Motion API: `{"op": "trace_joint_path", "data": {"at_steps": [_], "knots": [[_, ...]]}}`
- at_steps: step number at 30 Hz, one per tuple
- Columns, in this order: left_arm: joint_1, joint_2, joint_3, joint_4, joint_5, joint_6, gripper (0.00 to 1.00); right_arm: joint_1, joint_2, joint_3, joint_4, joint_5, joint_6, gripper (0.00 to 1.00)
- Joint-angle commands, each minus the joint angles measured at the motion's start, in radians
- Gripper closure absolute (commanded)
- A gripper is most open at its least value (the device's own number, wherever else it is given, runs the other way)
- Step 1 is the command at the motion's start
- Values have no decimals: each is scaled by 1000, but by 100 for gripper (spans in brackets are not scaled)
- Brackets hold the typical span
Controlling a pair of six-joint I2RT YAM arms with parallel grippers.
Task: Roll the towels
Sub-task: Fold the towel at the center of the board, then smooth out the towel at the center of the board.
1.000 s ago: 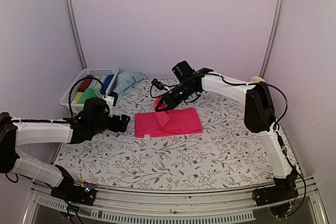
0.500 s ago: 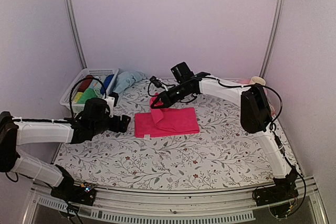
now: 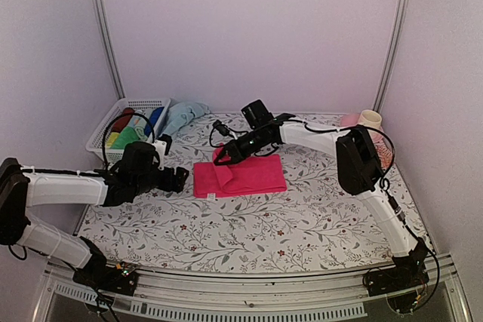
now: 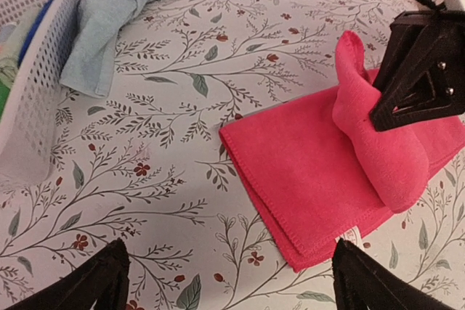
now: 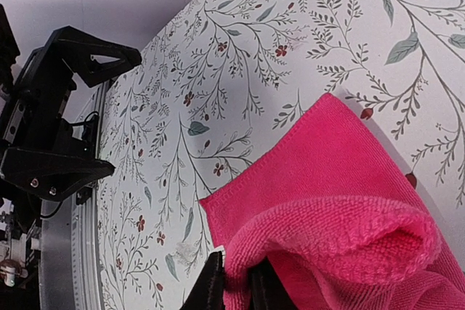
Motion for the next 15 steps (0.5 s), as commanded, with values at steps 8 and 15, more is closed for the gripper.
{"op": "trace_joint_path", "data": {"at_steps": [8, 15], "knots": [[8, 15, 4, 26, 5, -7, 3, 31, 47, 98, 43, -145, 53, 48], [8, 53, 13, 51, 43, -28, 3, -4, -94, 31, -8, -111, -26, 44]]}}
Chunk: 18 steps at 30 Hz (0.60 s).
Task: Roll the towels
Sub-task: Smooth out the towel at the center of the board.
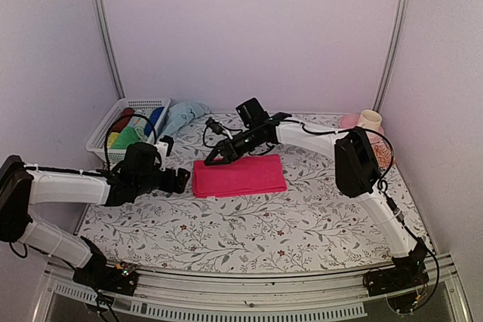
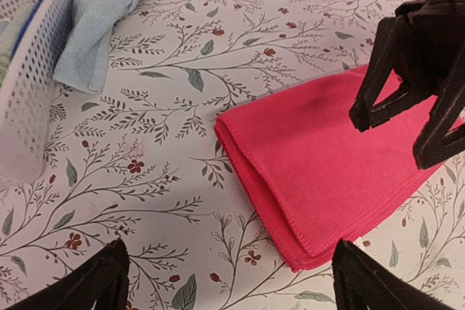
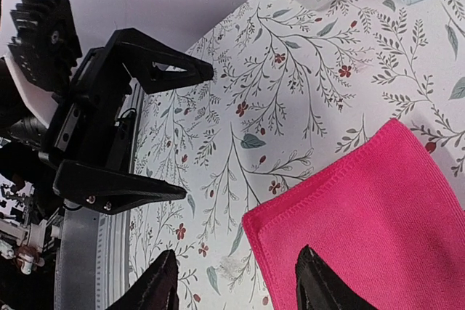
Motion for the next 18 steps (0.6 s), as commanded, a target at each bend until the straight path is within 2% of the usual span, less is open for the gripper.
{"op": "trace_joint_path", "data": {"at_steps": [1, 5, 7, 10, 12, 14, 18], "knots": [[7, 49, 25, 43, 51, -34, 3, -45, -164, -77, -29, 13, -88, 44], [5, 110, 114, 16, 174, -67, 3, -129, -342, -267, -62, 122, -225, 45], [-3, 141, 171, -2, 226, -85, 6, -173, -408, -359, -69, 152, -289, 50], [-20, 199, 248, 5, 273, -100, 21, -232, -453, -452, -67, 146, -344, 65], [-27, 252, 292, 17, 297, -110, 37, -257, -447, -483, -67, 117, -351, 74], [-32, 318, 329, 30, 342, -122, 49, -263, -426, -496, -68, 93, -352, 79], [-36, 426, 365, 34, 390, -147, 70, -262, -363, -481, -59, 55, -332, 84]]}}
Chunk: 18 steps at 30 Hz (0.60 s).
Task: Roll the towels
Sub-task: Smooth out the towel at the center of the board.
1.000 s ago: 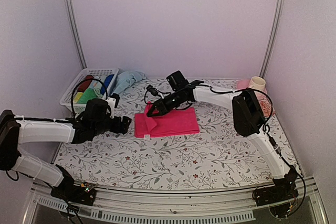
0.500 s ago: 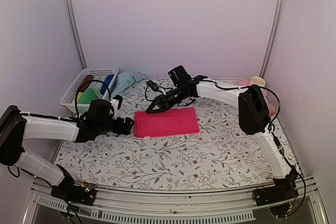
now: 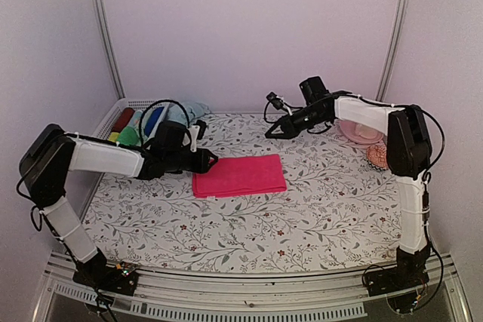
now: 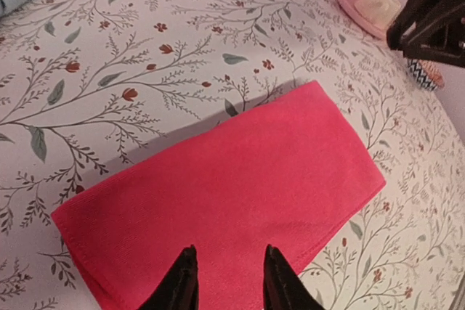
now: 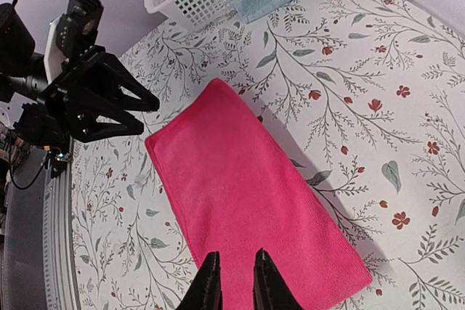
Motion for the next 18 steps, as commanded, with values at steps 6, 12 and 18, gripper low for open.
{"op": "trace_joint_path", "data": {"at_steps": [6, 12, 18], "knots": [[-7, 152, 15, -55, 6, -20, 73, 35, 202, 66, -7, -10, 62, 85], [22, 187, 47, -172, -70, 12, 75, 29, 304, 106, -2, 92, 118, 85], [65, 226, 44, -226, -70, 38, 84, 8, 342, 108, 3, 131, 149, 85]]}}
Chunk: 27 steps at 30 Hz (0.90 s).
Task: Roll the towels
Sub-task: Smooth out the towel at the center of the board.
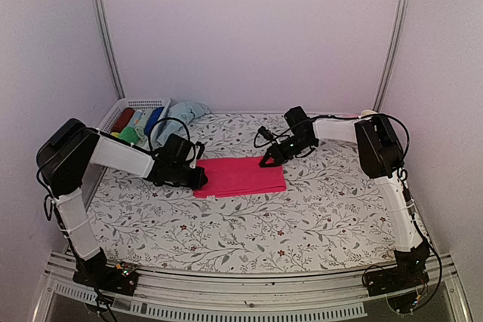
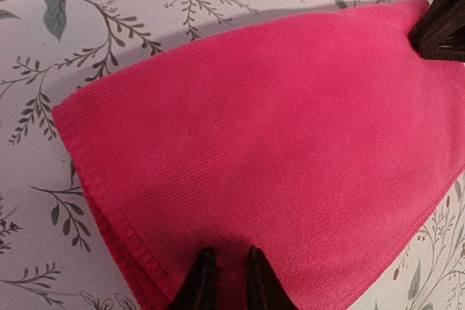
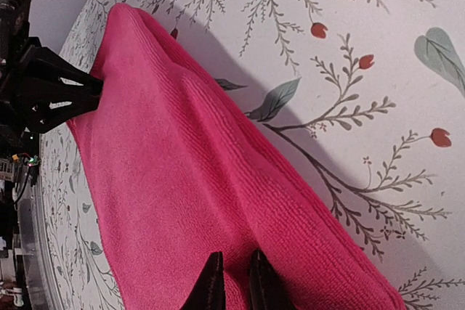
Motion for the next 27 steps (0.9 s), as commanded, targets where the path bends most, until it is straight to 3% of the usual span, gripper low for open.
{"op": "trace_joint_path", "data": {"at_steps": [1, 7, 13, 16, 20, 27], "knots": [[36, 41, 13, -81, -24, 33, 84, -18, 32, 31, 7, 73, 34, 84], [58, 23, 2, -108, -14, 42, 82, -28, 11, 22, 0, 50, 33, 82], [61, -104, 14, -136, -4, 47, 49, -27, -58, 22, -31, -56, -20, 74], [62, -156, 50, -150, -16, 55, 42, -28, -101, 25, -31, -88, -34, 71], [64, -135, 131, -161, -5, 74, 42, -27, -120, 52, -29, -68, -38, 71], [66, 42, 249, -144, 68, 83, 57, -28, -75, 85, -13, -26, -20, 76]]}}
